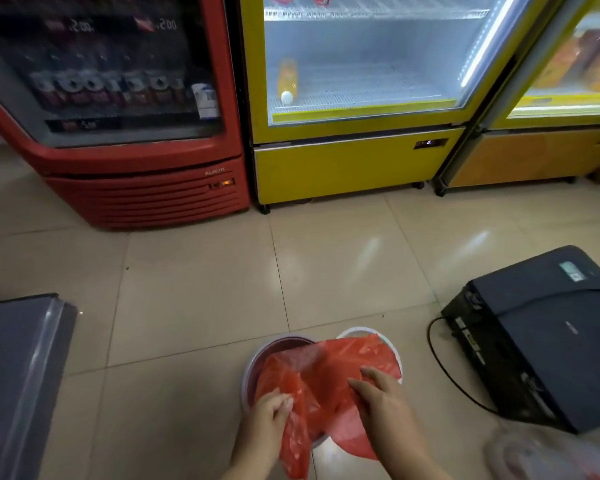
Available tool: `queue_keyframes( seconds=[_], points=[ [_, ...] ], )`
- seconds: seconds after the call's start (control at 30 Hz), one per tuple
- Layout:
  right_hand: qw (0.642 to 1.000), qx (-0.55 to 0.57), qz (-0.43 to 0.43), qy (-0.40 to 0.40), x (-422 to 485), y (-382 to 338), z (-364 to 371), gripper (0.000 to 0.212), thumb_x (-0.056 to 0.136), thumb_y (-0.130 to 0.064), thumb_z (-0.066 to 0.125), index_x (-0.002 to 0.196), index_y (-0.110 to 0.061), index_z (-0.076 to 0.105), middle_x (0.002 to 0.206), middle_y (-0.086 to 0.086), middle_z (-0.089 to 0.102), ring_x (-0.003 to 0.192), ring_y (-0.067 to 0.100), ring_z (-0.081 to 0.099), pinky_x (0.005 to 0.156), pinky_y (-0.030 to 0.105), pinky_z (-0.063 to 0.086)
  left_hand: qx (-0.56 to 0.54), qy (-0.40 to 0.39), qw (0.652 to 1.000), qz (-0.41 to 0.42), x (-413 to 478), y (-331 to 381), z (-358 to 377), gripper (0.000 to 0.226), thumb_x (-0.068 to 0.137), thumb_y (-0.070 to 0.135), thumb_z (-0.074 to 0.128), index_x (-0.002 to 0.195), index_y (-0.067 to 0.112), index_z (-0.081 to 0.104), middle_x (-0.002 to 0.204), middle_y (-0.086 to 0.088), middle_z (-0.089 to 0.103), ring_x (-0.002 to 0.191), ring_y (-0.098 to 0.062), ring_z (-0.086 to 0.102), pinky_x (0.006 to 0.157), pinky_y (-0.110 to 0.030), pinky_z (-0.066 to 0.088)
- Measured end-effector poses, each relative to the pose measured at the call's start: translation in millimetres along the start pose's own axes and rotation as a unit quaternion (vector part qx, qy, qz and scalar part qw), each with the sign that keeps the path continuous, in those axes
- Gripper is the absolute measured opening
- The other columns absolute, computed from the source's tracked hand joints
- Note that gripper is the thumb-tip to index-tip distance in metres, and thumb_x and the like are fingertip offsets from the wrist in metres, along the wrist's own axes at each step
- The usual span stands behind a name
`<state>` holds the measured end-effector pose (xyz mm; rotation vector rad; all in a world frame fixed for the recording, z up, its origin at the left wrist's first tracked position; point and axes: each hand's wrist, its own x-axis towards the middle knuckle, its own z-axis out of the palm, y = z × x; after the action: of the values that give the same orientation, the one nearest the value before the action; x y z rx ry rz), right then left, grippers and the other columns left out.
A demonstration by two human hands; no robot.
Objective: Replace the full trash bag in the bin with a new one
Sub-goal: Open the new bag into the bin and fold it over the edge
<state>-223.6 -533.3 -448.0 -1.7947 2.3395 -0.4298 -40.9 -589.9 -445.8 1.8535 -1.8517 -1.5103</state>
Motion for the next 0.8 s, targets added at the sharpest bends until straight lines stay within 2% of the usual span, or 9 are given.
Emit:
queue_keyframes(
  seconds=[0.1,0.17,0.23,0.3,0.37,0.47,0.57,0.67,0.8],
  points=[
    [1.0,0.002,-0.009,0.023,-3.2,2.2,27.6,0.021,0.051,-0.023,0.081,0.071,-0.026,0.079,0.082,0.001,0.075,0.067,0.019,0.073,0.056,0.024,0.056,0.014,0.033,0.999,0.019,16.5,-14.5,8.4,0.028,0.093,0.022,0.051,0.116,0.014,0.066,0.14,-0.004,0.051,0.13,-0.014,0.046,0.105,-0.018,0.028],
    [0.999,0.021,-0.011,0.027,-7.0,4.5,46.7,0.028,0.05,-0.023,0.087,0.075,-0.028,0.079,0.084,-0.001,0.074,0.071,0.016,0.073,0.075,0.028,0.054,0.028,0.066,0.997,0.037,24.3,-22.1,12.4,0.03,0.094,0.023,0.048,0.119,0.014,0.064,0.139,0.0,0.051,0.129,-0.014,0.046,0.104,-0.019,0.029],
    [0.999,0.025,-0.023,0.027,-11.6,5.7,64.2,0.029,0.052,-0.025,0.076,0.079,-0.033,0.077,0.086,-0.006,0.073,0.078,0.01,0.071,0.095,0.038,0.037,0.041,0.117,0.991,0.052,28.7,-26.9,13.3,0.032,0.096,0.024,0.043,0.12,0.014,0.062,0.132,0.002,0.057,0.123,-0.015,0.051,0.097,-0.019,0.034],
    [0.997,0.061,-0.036,0.026,-16.1,2.4,77.9,0.035,0.054,-0.021,0.07,0.085,-0.035,0.074,0.09,-0.007,0.072,0.085,0.007,0.067,0.106,0.044,0.035,0.039,0.16,0.984,0.066,29.1,-26.9,11.7,0.028,0.097,0.024,0.039,0.105,0.015,0.065,0.108,0.0,0.063,0.105,-0.019,0.059,0.08,-0.017,0.039],
    [0.994,0.085,-0.053,0.031,-20.3,-5.6,88.3,0.038,0.058,-0.017,0.064,0.091,-0.035,0.069,0.09,-0.007,0.071,0.088,0.006,0.063,0.1,0.051,0.038,0.027,0.189,0.979,0.075,25.7,-28.0,9.0,0.024,0.096,0.023,0.038,0.08,0.021,0.056,0.084,0.002,0.058,0.082,-0.018,0.058,0.062,-0.017,0.036],
    [0.992,0.096,-0.078,0.018,-23.7,-22.3,97.8,0.042,0.052,-0.016,0.067,0.09,-0.034,0.067,0.087,-0.011,0.07,0.086,0.002,0.06,0.092,0.052,0.037,0.028,0.198,0.976,0.085,21.2,-38.2,4.9,0.028,0.095,0.022,0.041,0.067,0.026,0.041,0.073,0.001,0.055,0.072,-0.021,0.053,0.06,-0.026,0.034],
    [0.99,0.089,-0.109,0.001,-26.6,-35.1,104.2,0.035,0.055,-0.022,0.069,0.087,-0.037,0.068,0.085,-0.016,0.069,0.083,0.0,0.062,0.091,0.049,0.039,0.048,0.183,0.978,0.09,19.2,-52.5,1.3,0.024,0.094,0.022,0.043,0.071,0.022,0.041,0.08,-0.006,0.062,0.076,-0.026,0.057,0.063,-0.029,0.037],
    [0.988,0.083,-0.128,-0.006,-24.1,-40.3,105.2,0.025,0.068,-0.034,0.052,0.082,-0.039,0.072,0.081,-0.019,0.069,0.081,-0.003,0.061,0.089,0.044,0.042,0.092,0.159,0.976,0.116,20.7,-64.5,-1.1,0.023,0.095,0.025,0.041,0.077,0.017,0.052,0.085,-0.006,0.063,0.076,-0.022,0.056,0.065,-0.031,0.038],
    [0.985,0.079,-0.151,0.024,-15.2,-26.3,115.8,0.026,0.066,-0.027,0.058,0.086,-0.034,0.073,0.086,-0.013,0.071,0.089,0.0,0.052,0.084,0.043,0.054,0.131,0.151,0.967,0.158,31.7,-75.1,4.8,0.052,0.085,0.049,0.019,0.088,0.017,0.059,0.091,-0.003,0.066,0.083,-0.022,0.06,0.07,-0.031,0.043]
  ],
)
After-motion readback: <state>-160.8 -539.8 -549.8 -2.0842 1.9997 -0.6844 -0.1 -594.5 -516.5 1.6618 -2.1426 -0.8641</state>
